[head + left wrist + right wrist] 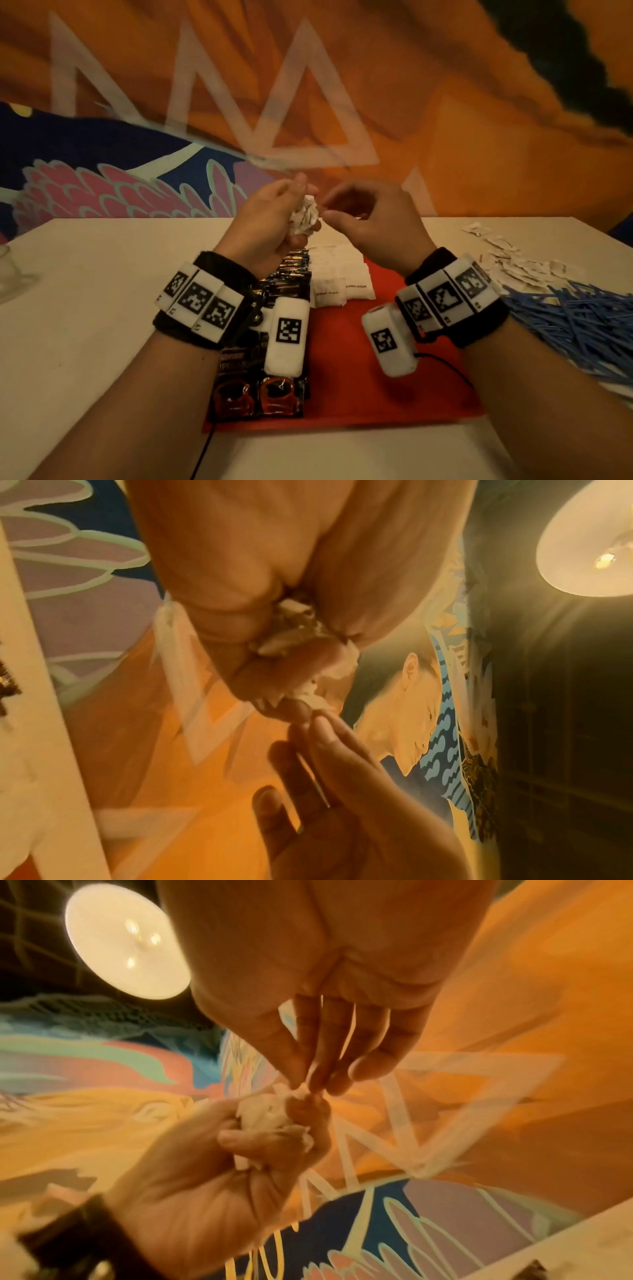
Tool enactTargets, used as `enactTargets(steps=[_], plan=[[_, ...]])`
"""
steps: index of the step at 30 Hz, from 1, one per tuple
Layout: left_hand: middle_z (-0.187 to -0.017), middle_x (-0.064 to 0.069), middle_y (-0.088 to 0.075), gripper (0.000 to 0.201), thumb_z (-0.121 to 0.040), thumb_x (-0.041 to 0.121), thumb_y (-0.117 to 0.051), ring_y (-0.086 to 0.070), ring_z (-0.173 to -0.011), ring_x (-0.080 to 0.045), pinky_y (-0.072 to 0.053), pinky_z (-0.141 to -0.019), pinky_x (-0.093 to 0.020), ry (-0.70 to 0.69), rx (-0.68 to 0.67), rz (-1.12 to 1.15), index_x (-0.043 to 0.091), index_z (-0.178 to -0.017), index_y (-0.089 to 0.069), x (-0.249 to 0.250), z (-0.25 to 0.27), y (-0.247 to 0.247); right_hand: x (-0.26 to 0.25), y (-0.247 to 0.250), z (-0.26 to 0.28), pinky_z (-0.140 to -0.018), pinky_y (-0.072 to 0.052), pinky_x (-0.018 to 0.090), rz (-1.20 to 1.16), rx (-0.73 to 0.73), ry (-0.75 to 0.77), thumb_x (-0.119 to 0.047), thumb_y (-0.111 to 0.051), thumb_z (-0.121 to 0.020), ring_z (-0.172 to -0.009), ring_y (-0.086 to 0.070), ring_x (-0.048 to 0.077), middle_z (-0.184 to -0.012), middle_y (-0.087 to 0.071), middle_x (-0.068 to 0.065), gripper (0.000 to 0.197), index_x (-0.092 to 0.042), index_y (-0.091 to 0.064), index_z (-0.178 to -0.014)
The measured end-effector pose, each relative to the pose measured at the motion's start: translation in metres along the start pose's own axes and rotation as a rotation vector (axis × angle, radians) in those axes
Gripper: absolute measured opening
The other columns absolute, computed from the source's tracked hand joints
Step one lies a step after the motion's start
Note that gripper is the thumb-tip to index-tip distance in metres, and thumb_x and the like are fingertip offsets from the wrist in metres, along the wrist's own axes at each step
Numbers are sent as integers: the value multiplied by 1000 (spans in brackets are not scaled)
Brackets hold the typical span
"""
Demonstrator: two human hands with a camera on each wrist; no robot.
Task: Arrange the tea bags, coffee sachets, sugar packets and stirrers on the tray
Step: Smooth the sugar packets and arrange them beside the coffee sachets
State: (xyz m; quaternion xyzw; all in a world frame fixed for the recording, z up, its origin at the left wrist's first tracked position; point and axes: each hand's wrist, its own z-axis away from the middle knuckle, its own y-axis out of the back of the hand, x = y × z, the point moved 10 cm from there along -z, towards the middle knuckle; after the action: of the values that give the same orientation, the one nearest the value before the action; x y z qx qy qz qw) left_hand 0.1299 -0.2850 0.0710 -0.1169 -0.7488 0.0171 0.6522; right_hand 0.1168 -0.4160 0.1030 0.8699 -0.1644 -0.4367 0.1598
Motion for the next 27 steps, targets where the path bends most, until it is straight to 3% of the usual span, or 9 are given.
enactTargets(steps=[2,4,8,11,15,17,21,24,27], plan=[[-82,-7,-60,17,-105,22,-46,-59,-59,-11,-39,-41,-16,7,9,76,9,-105,-57,-6,8,-1,-6,5,4,-66,-48,10,-64,40,5,-10,-74,-85,-78,-67,9,-83,-72,-3,7,-16,-71,-88],[-90,-8,-62,18,-105,18,-46,-62,-66,-12,-48,-50,-19,0,30,117,7,-114,-56,-12,15,1,-12,-1,9,-66,-49,11,-93,-17,9,-14,-78,-82,-76,-68,9,-82,-72,-2,11,-14,-70,-90],[-97,-9,-71,20,-105,18,-47,-71,-84,-19,-59,-67,-27,-17,26,171,7,-119,-56,-19,28,3,-17,-12,21,-61,-46,9,34,-61,14,-23,-84,-76,-72,-66,6,-79,-71,-7,23,-19,-70,-92],[-89,-8,-73,18,-104,9,-46,-73,-75,-15,-58,-60,-25,-24,5,199,4,-119,-55,-18,36,0,-11,-9,22,-62,-47,10,92,-26,-32,-24,-83,-76,-70,-64,5,-80,-69,-9,20,-23,-68,-89],[-92,-8,-71,24,-103,6,-46,-72,-73,-15,-57,-59,-23,-40,-45,192,4,-126,-52,-22,40,-6,5,-13,19,-61,-49,14,148,-110,-141,-26,-82,-78,-65,-67,2,-73,-72,-7,10,-21,-73,-79],[-93,-7,-73,24,-102,4,-46,-72,-75,-16,-57,-60,-24,-44,-55,219,4,-126,-51,-24,40,-5,9,-16,19,-55,-43,9,96,-144,-159,-22,-81,-79,-58,-65,-1,-68,-72,-5,10,-20,-74,-73],[-98,-10,-71,21,-103,4,-46,-71,-80,-18,-57,-60,-24,-62,-5,196,4,-120,-58,-31,36,12,21,-15,16,-56,-48,24,-203,-125,-230,-11,-77,-83,-65,-64,11,-75,-71,7,10,-11,-70,-76],[-90,-6,-69,20,-102,15,-49,-61,-74,-15,-47,-49,-18,-31,83,194,6,-110,-65,-40,35,31,25,-9,15,-54,-51,23,-367,-62,-269,-3,-73,-84,-61,-65,9,-75,-68,8,15,-10,-62,-78],[-88,-3,-66,43,-83,46,-65,-52,-66,-9,-39,-47,-17,-45,104,101,10,-105,-68,-43,37,36,24,-13,18,-54,-52,23,-401,-66,-251,2,-73,-83,-59,-65,10,-75,-68,8,18,-10,-60,-79]])
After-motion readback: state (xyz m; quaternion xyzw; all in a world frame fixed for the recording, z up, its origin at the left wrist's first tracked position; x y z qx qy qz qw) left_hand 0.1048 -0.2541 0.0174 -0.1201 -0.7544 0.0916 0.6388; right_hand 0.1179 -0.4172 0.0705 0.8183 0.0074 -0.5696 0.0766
